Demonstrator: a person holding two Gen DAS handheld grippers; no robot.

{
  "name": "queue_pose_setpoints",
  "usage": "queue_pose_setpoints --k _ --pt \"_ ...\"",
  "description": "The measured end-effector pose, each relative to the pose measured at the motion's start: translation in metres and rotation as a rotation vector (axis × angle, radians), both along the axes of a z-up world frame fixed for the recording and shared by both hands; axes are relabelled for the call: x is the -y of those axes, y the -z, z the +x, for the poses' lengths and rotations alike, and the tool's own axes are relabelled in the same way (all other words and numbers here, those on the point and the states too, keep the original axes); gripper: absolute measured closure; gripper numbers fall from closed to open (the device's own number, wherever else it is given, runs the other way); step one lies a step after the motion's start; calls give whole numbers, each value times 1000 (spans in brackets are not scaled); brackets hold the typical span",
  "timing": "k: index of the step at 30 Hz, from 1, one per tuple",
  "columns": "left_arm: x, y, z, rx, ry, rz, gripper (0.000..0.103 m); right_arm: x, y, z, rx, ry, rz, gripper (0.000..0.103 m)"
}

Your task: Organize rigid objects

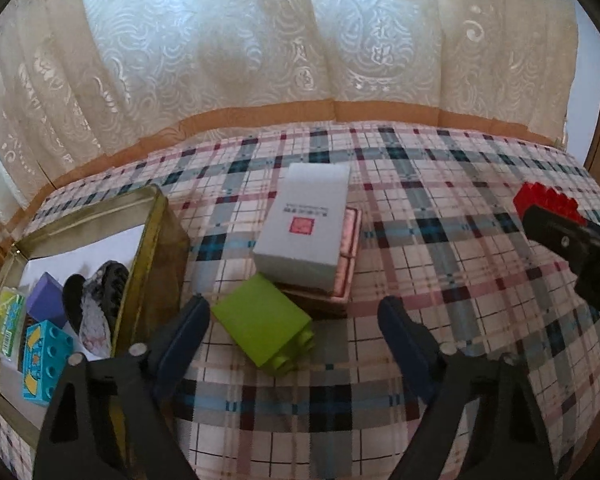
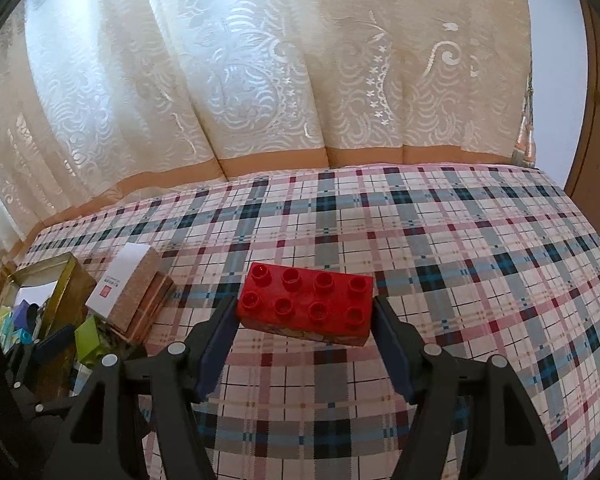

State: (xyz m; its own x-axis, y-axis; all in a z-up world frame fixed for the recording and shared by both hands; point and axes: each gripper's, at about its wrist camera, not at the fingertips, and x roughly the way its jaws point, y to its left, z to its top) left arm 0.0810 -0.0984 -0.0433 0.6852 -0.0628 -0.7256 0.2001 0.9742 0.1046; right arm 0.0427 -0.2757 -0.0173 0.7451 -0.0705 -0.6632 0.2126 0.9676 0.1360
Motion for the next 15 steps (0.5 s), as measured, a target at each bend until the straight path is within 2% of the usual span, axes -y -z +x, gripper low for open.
queue_pose_setpoints --k 1,3,4,5,10,15 --pt "2 -1 -1 8 18 -5 37 0 0 0 1 1 2 34" --pt "4 2 0 -45 80 -59 53 1 -1 0 4 3 6 34" --pt "5 7 2 -94 108 -101 53 2 -1 0 4 4 8 34" --pt "5 7 2 -106 116 -118 53 3 -1 0 3 8 10 34" --pt "-8 4 3 -119 137 -231 54 8 -1 1 -7 21 26 34" --pt "-12 3 1 -122 132 -245 54 9 -5 0 5 22 34 34"
